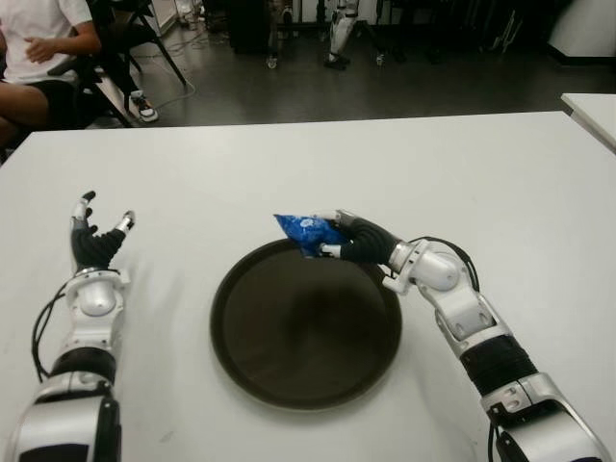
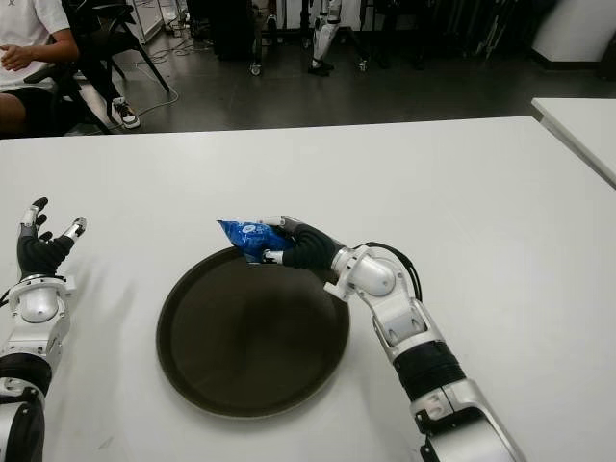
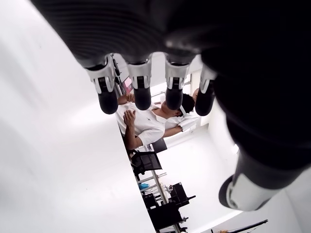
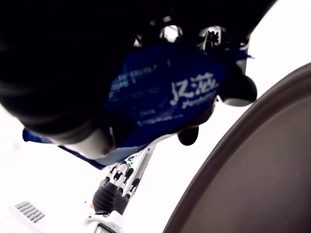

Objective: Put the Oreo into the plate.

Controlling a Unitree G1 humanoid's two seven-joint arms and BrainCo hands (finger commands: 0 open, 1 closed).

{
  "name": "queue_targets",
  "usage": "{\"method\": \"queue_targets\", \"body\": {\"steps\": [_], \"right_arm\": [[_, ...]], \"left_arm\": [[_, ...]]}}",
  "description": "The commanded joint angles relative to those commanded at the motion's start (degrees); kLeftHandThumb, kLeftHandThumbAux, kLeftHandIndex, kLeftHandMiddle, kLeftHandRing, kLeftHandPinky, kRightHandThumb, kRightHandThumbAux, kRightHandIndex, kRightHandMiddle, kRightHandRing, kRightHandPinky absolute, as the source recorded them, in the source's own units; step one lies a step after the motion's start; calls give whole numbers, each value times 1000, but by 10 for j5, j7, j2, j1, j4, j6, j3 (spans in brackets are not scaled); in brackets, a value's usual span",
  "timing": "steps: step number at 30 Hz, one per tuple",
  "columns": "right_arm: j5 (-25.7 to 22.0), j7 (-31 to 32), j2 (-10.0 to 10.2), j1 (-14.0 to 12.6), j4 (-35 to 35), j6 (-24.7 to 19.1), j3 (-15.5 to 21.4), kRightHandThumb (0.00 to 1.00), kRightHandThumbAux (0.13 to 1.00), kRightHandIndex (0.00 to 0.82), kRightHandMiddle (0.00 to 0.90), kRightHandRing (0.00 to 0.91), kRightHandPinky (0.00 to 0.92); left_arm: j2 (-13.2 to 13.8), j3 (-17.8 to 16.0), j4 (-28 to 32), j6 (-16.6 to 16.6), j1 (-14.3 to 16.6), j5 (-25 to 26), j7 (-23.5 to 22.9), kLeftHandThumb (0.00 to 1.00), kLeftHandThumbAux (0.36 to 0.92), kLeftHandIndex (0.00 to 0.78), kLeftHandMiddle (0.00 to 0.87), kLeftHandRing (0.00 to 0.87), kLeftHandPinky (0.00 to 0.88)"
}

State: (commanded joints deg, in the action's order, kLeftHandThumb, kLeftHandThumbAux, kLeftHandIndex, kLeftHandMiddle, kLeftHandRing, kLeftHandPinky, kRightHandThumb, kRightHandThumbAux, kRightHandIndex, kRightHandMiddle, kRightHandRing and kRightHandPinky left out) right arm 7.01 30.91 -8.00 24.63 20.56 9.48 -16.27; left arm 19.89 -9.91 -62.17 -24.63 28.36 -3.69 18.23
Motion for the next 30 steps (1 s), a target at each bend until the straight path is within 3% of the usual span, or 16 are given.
{"method": "queue_targets", "body": {"steps": [7, 10, 13, 14, 17, 19, 20, 21, 22, 23, 25, 26, 30], "right_arm": [[1, 2, -1, -3, -15, -19, -8, 858, 668, 431, 546, 878, 863], [25, 9, -14, 6, -4, 19, -29, 857, 668, 430, 547, 870, 852], [39, 25, -25, 24, 30, 54, -45, 855, 669, 430, 569, 795, 756], [43, 31, -27, 34, 50, 68, -50, 845, 675, 416, 551, 716, 663], [41, 50, -31, 48, 77, 97, -57, 834, 681, 403, 524, 605, 537], [34, 65, -33, 52, 89, 116, -58, 831, 682, 402, 514, 568, 497], [30, 72, -33, 53, 95, 126, -59, 772, 701, 405, 452, 477, 393], [23, 82, -33, 53, 103, 134, -58, 751, 707, 405, 430, 445, 356], [18, 89, -32, 54, 109, 139, -57, 492, 699, 359, 370, 372, 286], [12, 96, -31, 55, 116, 142, -55, 316, 697, 328, 332, 325, 241], [0, 110, -28, 59, 129, 144, -51, 162, 677, 283, 277, 265, 198], [-5, 116, -26, 62, 135, 144, -49, 103, 652, 244, 239, 230, 179], [-11, 129, -24, 70, 149, 137, -47, 21, 615, 161, 164, 164, 157]], "left_arm": [[-1, 0, 2, -3, -1, 2, -2, 0, 703, 0, 0, 0, 0], [-1, 2, 3, -2, -1, -1, 0, 0, 701, 0, 0, 0, 0], [-1, 3, 4, -1, -1, -3, 4, 0, 699, 0, 0, 0, 0], [-2, 2, 4, -1, 0, -2, 5, 0, 703, 0, 0, 0, 0], [-2, 1, 4, 0, 0, -1, 5, 0, 709, 0, 0, 0, 0], [-2, 1, 4, 0, -1, -1, 4, 0, 712, 0, 0, 0, 0], [-2, 1, 4, 0, -1, 0, 3, 0, 716, 0, 0, 0, 0], [-2, 1, 4, -1, -1, 0, 2, 0, 718, 0, 0, 0, 0], [-2, 1, 4, -1, -1, 0, 1, 0, 720, 0, 0, 0, 0], [-2, 1, 4, -2, -2, 0, 0, 0, 721, 0, 0, 0, 0], [-1, 1, 4, -3, -1, 1, -2, 0, 722, 0, 0, 0, 0], [-2, 1, 3, -3, -1, 1, -4, 0, 725, 0, 0, 0, 0], [0, 3, 2, -9, -1, 0, -8, 0, 727, 0, 0, 0, 0]]}}
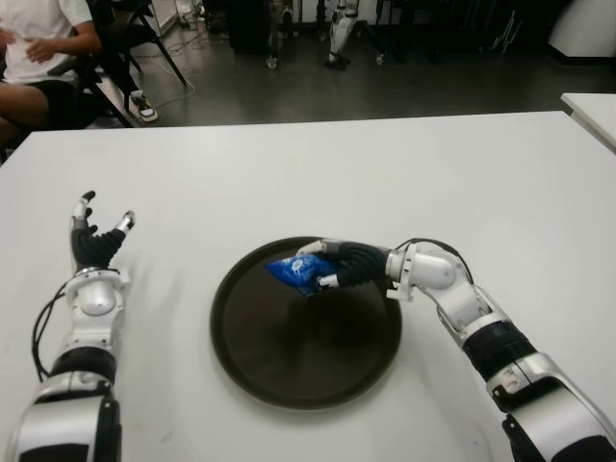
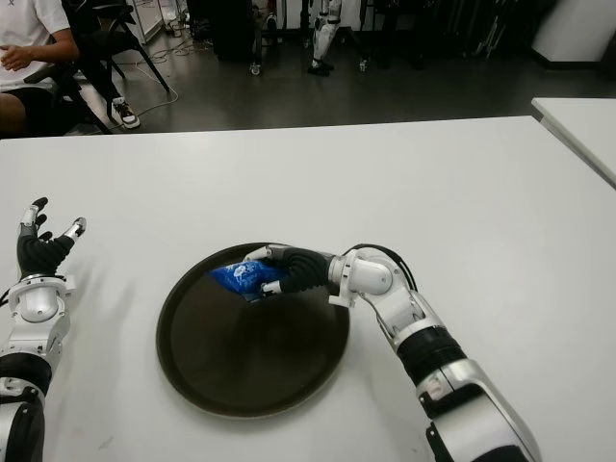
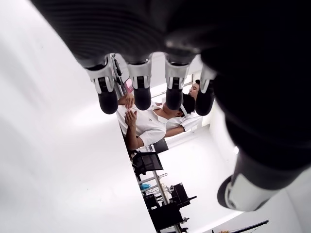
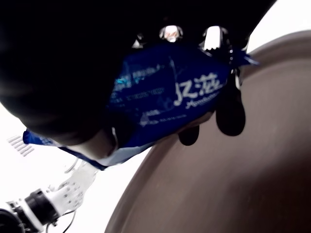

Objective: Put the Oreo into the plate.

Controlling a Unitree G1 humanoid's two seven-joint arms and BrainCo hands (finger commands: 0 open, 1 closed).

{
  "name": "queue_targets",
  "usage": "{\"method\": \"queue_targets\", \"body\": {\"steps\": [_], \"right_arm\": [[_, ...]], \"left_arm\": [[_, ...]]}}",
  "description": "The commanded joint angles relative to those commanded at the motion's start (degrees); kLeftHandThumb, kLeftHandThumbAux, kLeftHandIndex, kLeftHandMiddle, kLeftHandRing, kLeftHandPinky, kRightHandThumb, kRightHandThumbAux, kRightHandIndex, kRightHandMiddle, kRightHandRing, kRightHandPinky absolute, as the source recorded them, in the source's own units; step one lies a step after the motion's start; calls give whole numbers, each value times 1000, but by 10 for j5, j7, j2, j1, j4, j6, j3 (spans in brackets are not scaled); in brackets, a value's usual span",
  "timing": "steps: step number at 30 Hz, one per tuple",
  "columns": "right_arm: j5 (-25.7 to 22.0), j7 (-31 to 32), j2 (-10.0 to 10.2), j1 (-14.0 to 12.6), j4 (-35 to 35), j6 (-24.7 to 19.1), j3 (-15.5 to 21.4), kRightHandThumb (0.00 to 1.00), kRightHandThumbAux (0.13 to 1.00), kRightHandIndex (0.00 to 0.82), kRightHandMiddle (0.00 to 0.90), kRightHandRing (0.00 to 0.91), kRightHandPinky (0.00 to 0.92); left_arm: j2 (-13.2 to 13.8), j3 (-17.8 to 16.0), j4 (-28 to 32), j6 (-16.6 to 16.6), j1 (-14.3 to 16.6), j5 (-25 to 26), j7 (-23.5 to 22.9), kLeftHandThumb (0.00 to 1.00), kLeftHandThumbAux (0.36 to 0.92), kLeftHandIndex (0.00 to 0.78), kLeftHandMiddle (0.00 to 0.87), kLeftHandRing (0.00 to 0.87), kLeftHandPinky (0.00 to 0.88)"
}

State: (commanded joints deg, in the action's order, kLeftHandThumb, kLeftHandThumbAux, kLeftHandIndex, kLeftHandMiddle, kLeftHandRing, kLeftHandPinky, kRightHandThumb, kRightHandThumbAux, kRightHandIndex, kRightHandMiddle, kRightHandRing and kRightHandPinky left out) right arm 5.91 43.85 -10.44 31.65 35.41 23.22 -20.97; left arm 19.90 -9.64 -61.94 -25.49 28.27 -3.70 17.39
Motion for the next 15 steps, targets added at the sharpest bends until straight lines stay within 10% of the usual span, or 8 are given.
{"method": "queue_targets", "body": {"steps": [15], "right_arm": [[-16, 29, 17, 38, 103, 38, 24, 0, 602, 116, 108, 99, 99]], "left_arm": [[3, 1, -5, -1, 1, -1, -1, 0, 697, 0, 0, 0, 0]]}}
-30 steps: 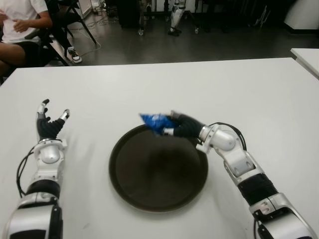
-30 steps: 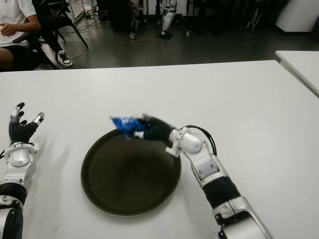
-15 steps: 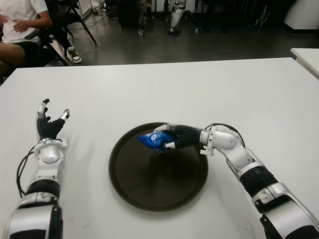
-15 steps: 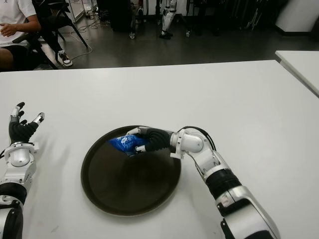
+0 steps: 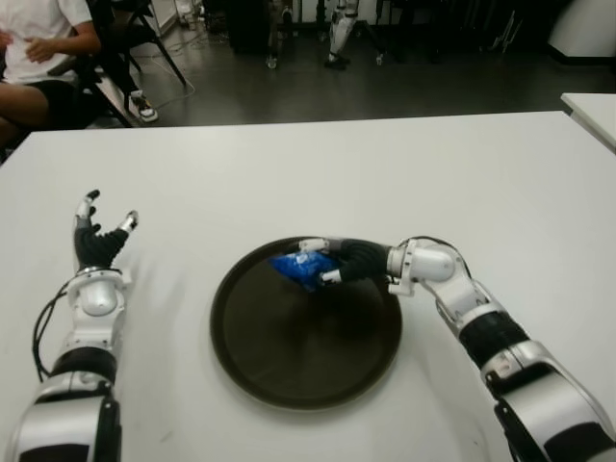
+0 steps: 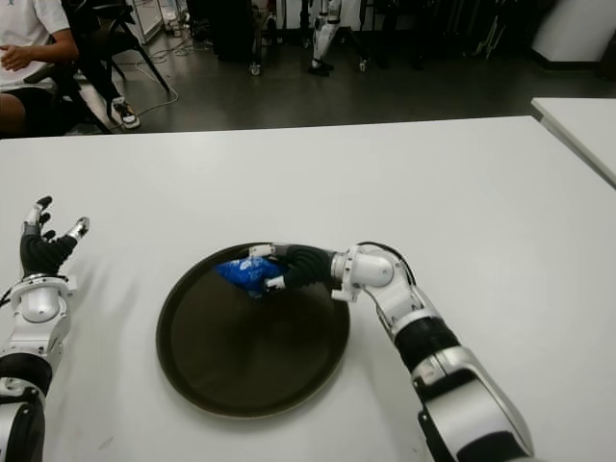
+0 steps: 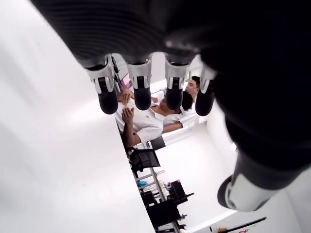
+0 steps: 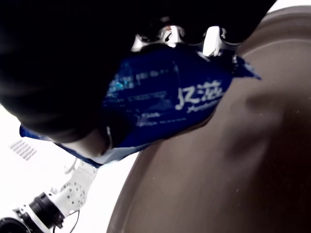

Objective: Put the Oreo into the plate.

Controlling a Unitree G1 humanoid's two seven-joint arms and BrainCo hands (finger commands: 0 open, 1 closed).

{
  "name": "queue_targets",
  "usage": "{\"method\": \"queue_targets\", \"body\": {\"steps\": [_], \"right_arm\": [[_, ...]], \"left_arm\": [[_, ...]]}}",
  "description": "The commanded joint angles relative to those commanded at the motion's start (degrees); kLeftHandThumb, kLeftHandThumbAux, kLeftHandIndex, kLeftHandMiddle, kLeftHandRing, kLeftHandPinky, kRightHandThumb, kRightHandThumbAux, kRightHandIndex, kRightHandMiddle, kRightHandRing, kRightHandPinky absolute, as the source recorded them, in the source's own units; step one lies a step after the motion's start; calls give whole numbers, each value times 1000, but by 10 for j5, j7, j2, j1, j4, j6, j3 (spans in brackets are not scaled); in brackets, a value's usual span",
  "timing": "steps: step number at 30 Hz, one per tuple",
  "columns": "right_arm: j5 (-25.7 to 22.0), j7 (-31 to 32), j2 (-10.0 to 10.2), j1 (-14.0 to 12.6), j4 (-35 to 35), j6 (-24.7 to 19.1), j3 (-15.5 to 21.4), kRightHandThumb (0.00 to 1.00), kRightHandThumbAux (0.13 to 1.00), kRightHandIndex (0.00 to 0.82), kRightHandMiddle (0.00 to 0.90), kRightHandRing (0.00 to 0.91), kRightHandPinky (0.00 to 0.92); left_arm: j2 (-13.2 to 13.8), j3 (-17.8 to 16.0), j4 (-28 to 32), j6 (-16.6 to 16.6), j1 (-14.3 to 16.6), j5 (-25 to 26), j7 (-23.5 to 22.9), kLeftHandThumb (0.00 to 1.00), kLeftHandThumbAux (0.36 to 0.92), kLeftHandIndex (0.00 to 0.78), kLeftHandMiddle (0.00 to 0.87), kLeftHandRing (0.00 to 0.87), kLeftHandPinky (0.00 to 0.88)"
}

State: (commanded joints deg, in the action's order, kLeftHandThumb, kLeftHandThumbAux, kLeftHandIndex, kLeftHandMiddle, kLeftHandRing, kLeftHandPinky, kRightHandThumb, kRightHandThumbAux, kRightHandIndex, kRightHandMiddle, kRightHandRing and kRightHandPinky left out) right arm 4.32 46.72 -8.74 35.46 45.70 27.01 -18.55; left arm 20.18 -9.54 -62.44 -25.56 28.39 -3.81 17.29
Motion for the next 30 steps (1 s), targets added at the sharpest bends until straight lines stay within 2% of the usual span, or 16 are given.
{"method": "queue_targets", "body": {"steps": [11, 23, 30], "right_arm": [[-29, 30, 10, 4, 20, 12, 28, 0, 628, 125, 115, 114, 117], [-30, 35, 10, 2, 14, 4, 39, 0, 634, 142, 126, 143, 161], [-19, 24, 7, 0, 11, 15, 39, 0, 644, 148, 130, 147, 162]], "left_arm": [[-1, -1, 2, 1, 0, 1, 2, 0, 718, 2, 0, 0, 0], [-3, -1, 8, 1, -3, 1, 5, 0, 707, 0, 0, 0, 0], [-2, 1, 8, 9, -2, -4, 9, 0, 699, 4, 0, 0, 0]]}}
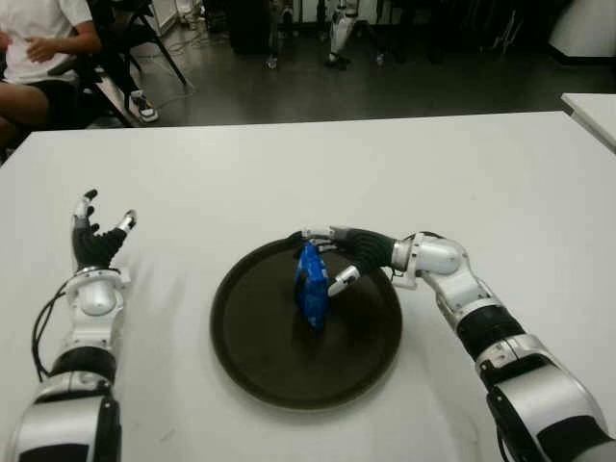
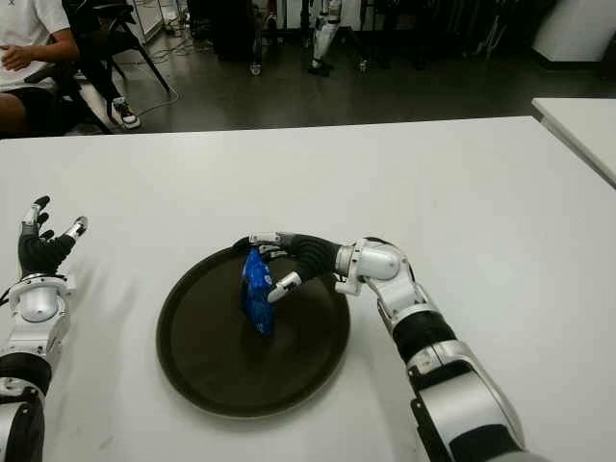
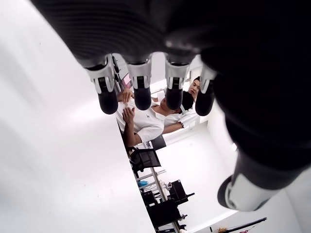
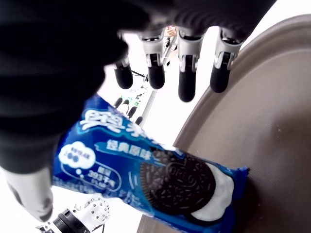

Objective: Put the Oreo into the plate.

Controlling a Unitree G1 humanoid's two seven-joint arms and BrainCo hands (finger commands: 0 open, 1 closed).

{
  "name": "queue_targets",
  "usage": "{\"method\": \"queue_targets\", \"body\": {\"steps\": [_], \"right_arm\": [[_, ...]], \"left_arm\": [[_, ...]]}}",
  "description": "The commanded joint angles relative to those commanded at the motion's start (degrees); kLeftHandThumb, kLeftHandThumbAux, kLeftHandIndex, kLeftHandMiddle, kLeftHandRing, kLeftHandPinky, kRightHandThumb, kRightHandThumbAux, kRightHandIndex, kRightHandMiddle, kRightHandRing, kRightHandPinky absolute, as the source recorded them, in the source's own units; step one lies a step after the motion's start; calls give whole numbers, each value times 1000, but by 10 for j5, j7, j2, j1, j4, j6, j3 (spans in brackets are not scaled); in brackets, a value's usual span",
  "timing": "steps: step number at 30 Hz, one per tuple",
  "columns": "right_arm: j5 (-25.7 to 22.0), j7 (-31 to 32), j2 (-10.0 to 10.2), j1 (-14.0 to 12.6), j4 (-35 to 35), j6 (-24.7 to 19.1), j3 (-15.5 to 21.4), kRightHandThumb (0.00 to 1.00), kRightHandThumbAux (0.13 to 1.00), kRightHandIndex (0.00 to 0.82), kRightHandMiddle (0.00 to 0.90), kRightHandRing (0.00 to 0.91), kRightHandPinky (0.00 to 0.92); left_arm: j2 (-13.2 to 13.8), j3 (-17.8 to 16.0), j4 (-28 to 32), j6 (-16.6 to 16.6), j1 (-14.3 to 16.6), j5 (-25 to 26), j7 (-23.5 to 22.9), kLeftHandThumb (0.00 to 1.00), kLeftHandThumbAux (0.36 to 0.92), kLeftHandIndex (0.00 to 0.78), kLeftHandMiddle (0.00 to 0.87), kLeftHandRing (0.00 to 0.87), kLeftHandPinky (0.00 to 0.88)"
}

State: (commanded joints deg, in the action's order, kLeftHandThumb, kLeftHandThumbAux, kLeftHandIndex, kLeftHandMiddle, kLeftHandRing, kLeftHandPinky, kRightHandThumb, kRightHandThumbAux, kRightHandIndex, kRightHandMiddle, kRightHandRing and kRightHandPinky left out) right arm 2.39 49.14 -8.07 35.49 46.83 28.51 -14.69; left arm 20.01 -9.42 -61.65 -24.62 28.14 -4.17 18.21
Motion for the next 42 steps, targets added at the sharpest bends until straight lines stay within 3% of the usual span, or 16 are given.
{"method": "queue_targets", "body": {"steps": [4, 16, 29, 38, 42], "right_arm": [[3, -6, -2, -1, -2, 1, -1, 0, 646, 142, 124, 139, 151], [10, -39, -5, -10, -16, 5, -2, 0, 674, 136, 119, 132, 181], [21, -46, -9, -7, -10, -10, -5, 0, 673, 127, 111, 129, 177], [11, -45, -5, -5, 9, -7, 5, 0, 647, 132, 109, 134, 192], [12, -37, -14, 8, 34, 0, 10, 0, 643, 118, 96, 120, 171]], "left_arm": [[1, 2, -1, 4, 1, -4, 4, 0, 690, 6, 0, 0, 0], [4, 2, -5, -2, 0, -8, 3, 0, 747, 0, 0, 0, 0], [-1, -5, -3, -6, 0, 0, -3, 0, 702, 0, 0, 0, 0], [-1, -6, -1, -8, -3, 1, -5, 0, 716, 0, 0, 0, 0], [-1, -6, -2, -7, -2, 1, -6, 0, 711, 0, 0, 0, 0]]}}
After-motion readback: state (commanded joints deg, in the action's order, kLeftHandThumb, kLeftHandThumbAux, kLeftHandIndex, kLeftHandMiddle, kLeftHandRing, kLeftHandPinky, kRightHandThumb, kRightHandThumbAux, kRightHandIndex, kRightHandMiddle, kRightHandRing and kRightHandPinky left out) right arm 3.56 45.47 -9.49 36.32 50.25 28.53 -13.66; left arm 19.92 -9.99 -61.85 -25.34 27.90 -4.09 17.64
